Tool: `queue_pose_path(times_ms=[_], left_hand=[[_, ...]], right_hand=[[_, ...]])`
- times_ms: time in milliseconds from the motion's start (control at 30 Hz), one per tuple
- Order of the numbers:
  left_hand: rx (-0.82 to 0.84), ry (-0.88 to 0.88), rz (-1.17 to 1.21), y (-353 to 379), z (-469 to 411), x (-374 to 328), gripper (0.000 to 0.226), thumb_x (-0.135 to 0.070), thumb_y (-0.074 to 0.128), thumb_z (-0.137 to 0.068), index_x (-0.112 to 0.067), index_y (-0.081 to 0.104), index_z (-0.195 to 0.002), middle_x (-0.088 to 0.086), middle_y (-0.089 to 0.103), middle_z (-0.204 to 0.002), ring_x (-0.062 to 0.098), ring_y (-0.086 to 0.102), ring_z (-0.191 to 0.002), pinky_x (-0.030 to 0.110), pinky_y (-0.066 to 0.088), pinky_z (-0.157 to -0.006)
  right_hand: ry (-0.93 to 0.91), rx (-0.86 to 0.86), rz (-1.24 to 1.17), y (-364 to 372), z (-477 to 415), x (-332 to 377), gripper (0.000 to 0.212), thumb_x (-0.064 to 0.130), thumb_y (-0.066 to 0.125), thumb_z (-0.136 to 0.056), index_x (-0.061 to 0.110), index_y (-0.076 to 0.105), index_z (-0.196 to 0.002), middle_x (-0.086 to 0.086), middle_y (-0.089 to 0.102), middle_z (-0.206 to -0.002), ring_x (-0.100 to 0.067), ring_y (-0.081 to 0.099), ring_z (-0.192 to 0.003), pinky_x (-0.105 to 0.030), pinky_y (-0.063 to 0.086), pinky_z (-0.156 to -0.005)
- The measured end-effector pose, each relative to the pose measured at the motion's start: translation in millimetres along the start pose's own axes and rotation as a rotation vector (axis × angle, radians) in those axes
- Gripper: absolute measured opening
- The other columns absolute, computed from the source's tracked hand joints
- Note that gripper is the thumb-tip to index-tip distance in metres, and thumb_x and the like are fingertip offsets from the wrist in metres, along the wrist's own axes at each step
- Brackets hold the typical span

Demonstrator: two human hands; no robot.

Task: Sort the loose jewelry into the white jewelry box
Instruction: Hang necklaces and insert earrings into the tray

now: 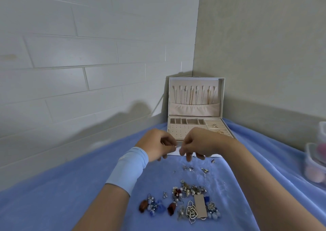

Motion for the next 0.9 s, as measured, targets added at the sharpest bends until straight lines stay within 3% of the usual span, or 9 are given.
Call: queue_pose_path(times_ms=[67, 133, 267, 433, 533, 633, 767, 900], left_hand=[[-0.001, -0.001, -0.020, -2.3, -0.5, 2.1, 0.015, -0.015, 0.069, -0.089, -0.024, 0.072, -0.101, 0.002, 0.071, -0.083, 0.015, 0.066, -0.060, 0.024, 0.052, -0.052], [-0.016, -0.003, -0.051, -4.8, -0.7, 1.3, 0.014, -0.017, 0.068, -0.090, -0.025, 0.074, -0.100, -0.007, 0.071, -0.078, 0.012, 0.065, -0.061, 0.024, 0.052, -0.052], [-0.058, 0.018, -0.104, -7.5, -1.9, -3.4, 0.010, -0.022, 0.071, -0.088, -0.032, 0.072, -0.087, -0.014, 0.070, -0.077, 0.010, 0.066, -0.062, 0.013, 0.041, -0.047], [-0.155, 0.044, -0.058, -11.9, -3.5, -2.3, 0.007, -0.019, 0.070, -0.088, -0.026, 0.071, -0.087, -0.007, 0.070, -0.083, 0.008, 0.063, -0.057, 0.009, 0.039, -0.047], [-0.240, 0.035, -0.004, -16.5, -4.1, -0.5, 0.007, -0.015, 0.068, -0.088, -0.022, 0.070, -0.087, -0.005, 0.070, -0.081, 0.017, 0.067, -0.062, 0.009, 0.038, -0.045], [-0.279, 0.035, 0.015, -19.4, -4.7, -0.4, 0.011, -0.015, 0.068, -0.088, -0.026, 0.068, -0.085, -0.007, 0.070, -0.079, 0.017, 0.068, -0.064, 0.011, 0.038, -0.047], [-0.303, 0.051, 0.034, -20.0, -7.4, -3.5, 0.014, -0.016, 0.070, -0.087, -0.029, 0.068, -0.082, -0.007, 0.071, -0.078, 0.011, 0.066, -0.058, 0.014, 0.040, -0.054], [-0.303, 0.075, 0.044, -15.1, -18.1, -8.6, 0.017, -0.020, 0.074, -0.084, -0.035, 0.070, -0.079, -0.009, 0.071, -0.076, 0.012, 0.065, -0.063, 0.021, 0.049, -0.067]], right_hand=[[0.053, 0.102, 0.198, 3.5, 1.8, -1.2, 0.003, 0.024, 0.076, -0.084, 0.028, 0.078, -0.084, 0.011, 0.071, -0.064, -0.009, 0.054, -0.050, -0.023, 0.046, -0.054], [0.103, 0.151, 0.317, 10.7, 1.4, -1.1, 0.009, 0.024, 0.084, -0.077, 0.030, 0.077, -0.080, 0.009, 0.070, -0.065, -0.008, 0.057, -0.053, -0.024, 0.049, -0.057], [0.145, 0.098, 0.340, 20.5, -5.9, 1.4, 0.014, 0.024, 0.088, -0.072, 0.022, 0.078, -0.082, -0.004, 0.077, -0.087, -0.016, 0.062, -0.061, -0.030, 0.056, -0.066], [0.163, 0.049, 0.418, 21.9, -8.7, 5.6, 0.024, 0.026, 0.088, -0.072, 0.011, 0.079, -0.089, -0.005, 0.072, -0.070, -0.019, 0.066, -0.064, -0.036, 0.062, -0.080], [0.163, 0.029, 0.442, 22.8, -9.9, 3.1, 0.028, 0.027, 0.088, -0.072, 0.009, 0.077, -0.089, -0.001, 0.066, -0.061, -0.021, 0.070, -0.066, -0.037, 0.062, -0.080], [0.146, 0.043, 0.417, 23.1, -7.4, 2.9, 0.023, 0.025, 0.084, -0.076, 0.009, 0.078, -0.091, -0.003, 0.073, -0.073, -0.019, 0.068, -0.064, -0.033, 0.062, -0.075], [0.107, 0.020, 0.315, 9.0, -0.5, 2.2, 0.007, 0.016, 0.068, -0.083, 0.014, 0.074, -0.082, 0.004, 0.071, -0.062, -0.008, 0.058, -0.044, -0.021, 0.050, -0.050], [0.037, -0.091, 0.113, -11.1, 2.1, -0.4, 0.012, 0.015, 0.060, -0.084, 0.017, 0.072, -0.084, 0.000, 0.075, -0.072, -0.013, 0.061, -0.047, -0.029, 0.052, -0.053]])
Point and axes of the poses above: each hand's wrist, its own z-axis away from the middle knuckle, its own y-axis out of the palm, x = y × z, the point moved 2 cm from there along -z, towards the middle knuckle
